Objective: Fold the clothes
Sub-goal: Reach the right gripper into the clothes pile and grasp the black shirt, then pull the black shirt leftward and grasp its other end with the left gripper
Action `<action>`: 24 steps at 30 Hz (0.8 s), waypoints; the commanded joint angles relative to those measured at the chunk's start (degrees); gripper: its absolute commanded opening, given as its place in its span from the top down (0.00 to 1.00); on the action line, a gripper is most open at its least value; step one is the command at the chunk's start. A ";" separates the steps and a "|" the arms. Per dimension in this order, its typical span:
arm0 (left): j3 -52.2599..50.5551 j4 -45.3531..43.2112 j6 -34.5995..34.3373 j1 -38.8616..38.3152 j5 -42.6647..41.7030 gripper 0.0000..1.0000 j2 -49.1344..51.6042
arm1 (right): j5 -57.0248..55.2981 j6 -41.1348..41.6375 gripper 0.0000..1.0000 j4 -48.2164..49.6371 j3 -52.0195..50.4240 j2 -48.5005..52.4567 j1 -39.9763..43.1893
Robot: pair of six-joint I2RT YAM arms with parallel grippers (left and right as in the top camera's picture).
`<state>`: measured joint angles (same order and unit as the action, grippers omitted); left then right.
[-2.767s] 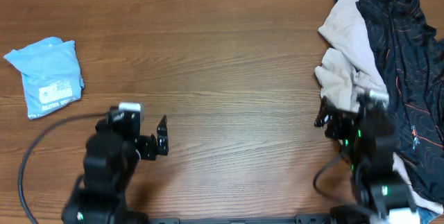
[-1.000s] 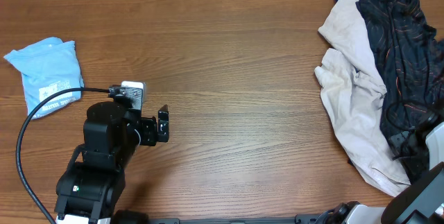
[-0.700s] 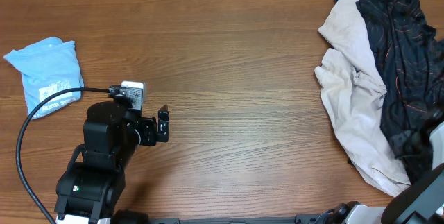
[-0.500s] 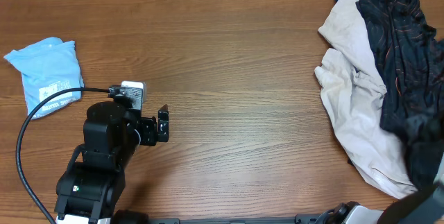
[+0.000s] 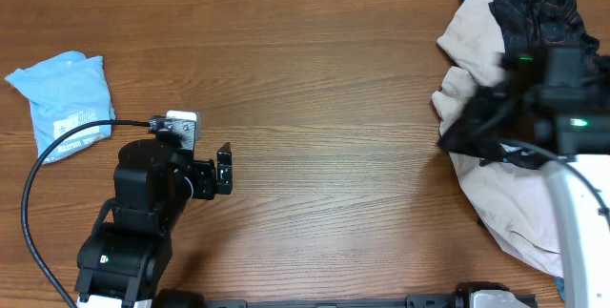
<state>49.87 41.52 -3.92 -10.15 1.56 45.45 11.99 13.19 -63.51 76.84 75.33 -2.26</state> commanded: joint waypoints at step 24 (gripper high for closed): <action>1.51 -0.37 0.70 -0.37 0.33 0.00 -0.13 | -0.94 1.81 0.96 30.93 1.22 20.46 -38.34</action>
<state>49.87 41.34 -3.92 -10.15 1.56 45.45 12.23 14.81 -34.63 76.82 96.18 -40.27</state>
